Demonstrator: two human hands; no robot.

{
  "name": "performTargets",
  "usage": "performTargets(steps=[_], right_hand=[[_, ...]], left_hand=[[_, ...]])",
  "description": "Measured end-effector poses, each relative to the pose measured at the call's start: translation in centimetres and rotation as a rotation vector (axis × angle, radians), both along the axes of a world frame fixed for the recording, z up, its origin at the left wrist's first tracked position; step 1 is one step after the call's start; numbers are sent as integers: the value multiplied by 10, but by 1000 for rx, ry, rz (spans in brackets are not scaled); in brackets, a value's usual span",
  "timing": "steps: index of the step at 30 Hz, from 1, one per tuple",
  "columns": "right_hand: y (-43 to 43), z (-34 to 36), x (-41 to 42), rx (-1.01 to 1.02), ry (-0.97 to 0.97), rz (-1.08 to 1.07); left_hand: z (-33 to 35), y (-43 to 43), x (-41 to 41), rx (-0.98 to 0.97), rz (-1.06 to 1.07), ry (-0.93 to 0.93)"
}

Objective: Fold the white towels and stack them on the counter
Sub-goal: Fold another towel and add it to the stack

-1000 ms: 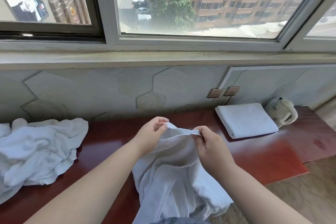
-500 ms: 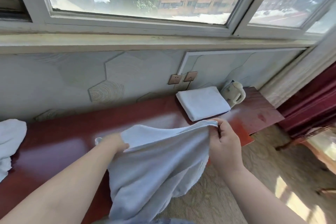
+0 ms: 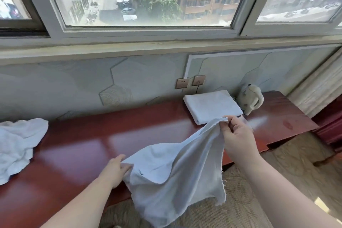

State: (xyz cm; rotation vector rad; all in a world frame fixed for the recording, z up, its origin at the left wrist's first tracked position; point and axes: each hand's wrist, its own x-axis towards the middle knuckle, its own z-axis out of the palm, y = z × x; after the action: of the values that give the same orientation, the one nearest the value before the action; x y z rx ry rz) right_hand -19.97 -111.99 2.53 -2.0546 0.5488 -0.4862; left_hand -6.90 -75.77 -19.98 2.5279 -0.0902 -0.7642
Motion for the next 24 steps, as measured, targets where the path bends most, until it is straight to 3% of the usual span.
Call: performTargets(steps=[4,7,12,16,24], right_hand=[[-6,-9,1,-1,46,50],[-12,-15,1,-31,68,74],[-21,-16,11,-54,60,118],[-40,0,23,-77,4,61],[-110,69,63,-68,-161,-45]], left_hand=[[-14,-7,-32,99,-56,-69],[-12,4,-31,188,20,-81],[10,18,14,-72,406,-124],[80,43,72,-100,419,-236],[259,95,127,193,316,-489]])
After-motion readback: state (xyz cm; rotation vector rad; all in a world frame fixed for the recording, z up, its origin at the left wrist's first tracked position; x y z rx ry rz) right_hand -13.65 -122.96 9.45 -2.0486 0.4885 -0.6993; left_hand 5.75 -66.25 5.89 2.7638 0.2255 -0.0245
